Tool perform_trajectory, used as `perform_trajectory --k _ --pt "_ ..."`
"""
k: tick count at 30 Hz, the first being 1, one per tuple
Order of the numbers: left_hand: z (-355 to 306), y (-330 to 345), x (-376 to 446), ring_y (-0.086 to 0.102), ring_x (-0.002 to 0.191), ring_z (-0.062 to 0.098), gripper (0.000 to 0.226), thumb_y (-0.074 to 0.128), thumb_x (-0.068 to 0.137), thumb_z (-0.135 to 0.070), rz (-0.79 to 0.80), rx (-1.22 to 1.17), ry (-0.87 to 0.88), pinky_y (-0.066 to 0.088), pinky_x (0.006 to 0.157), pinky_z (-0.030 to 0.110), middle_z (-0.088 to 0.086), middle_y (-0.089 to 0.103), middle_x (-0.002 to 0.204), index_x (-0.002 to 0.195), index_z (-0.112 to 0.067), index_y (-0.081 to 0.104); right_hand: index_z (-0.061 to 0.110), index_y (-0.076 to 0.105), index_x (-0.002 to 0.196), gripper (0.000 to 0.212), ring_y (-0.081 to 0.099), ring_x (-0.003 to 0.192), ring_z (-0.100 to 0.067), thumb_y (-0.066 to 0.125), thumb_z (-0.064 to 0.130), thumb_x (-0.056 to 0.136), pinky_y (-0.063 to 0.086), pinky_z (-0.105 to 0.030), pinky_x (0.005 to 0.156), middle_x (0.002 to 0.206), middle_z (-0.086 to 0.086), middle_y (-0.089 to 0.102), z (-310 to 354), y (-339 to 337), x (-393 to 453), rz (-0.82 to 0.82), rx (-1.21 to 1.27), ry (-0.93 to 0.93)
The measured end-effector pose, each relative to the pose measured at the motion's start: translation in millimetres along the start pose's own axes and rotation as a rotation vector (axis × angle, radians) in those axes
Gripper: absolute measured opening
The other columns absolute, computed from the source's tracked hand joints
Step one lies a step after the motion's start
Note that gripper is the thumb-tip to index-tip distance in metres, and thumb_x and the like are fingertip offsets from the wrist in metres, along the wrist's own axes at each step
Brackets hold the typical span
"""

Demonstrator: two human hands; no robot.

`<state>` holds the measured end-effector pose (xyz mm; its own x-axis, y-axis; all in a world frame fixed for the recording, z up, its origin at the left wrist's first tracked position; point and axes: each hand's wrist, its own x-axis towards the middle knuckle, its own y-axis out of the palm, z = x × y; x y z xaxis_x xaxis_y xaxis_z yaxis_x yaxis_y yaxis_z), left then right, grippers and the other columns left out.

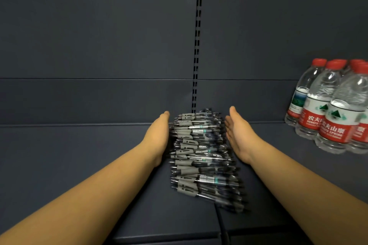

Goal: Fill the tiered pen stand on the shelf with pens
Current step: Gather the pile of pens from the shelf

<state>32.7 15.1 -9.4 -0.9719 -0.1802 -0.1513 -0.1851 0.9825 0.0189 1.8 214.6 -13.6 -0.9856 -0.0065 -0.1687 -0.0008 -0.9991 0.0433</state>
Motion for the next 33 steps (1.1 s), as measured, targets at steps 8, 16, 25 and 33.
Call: perform_trajectory --k 8,16,25,33 --pt "-12 14 -37 0.039 0.140 0.019 0.056 0.030 0.107 -0.044 0.047 -0.260 -0.032 0.030 0.085 0.028 -0.005 0.044 0.149 0.153 -0.013 0.036 0.022 0.011 0.162 0.081 0.016 0.155 -0.023 0.024 0.071 0.100 0.011 -0.044 0.125 0.169 -0.002 0.014 3 11 -16 -0.040 0.049 0.004" --pt "11 5 -57 0.069 0.101 0.025 0.051 0.032 0.104 -0.055 0.014 -0.185 -0.079 0.057 0.071 0.032 0.000 0.072 0.108 0.128 -0.022 0.062 0.020 0.019 0.161 0.075 0.023 0.153 -0.018 0.023 0.066 0.102 0.016 -0.040 0.124 0.167 0.003 0.023 -17 5 -63 -0.033 0.042 -0.033" --pt "13 0 -71 0.066 0.105 0.018 0.043 0.037 0.100 -0.050 0.015 0.053 0.092 0.055 0.089 0.038 -0.002 0.070 0.118 0.119 -0.024 0.065 0.020 0.026 0.160 0.067 0.028 0.151 -0.020 0.028 0.058 0.106 0.022 -0.039 0.121 0.165 0.001 0.030 -10 9 -85 -0.089 -0.062 -0.106" --pt "8 -18 -113 0.002 0.154 0.015 0.072 0.054 0.093 -0.047 0.038 1.056 0.635 0.006 0.124 0.035 -0.004 0.012 0.166 0.156 -0.026 0.026 0.028 0.041 0.153 0.053 0.041 0.139 -0.008 0.050 0.044 0.103 0.031 -0.020 0.104 0.155 0.013 0.042 -1 -30 -129 0.048 -1.054 -0.447"
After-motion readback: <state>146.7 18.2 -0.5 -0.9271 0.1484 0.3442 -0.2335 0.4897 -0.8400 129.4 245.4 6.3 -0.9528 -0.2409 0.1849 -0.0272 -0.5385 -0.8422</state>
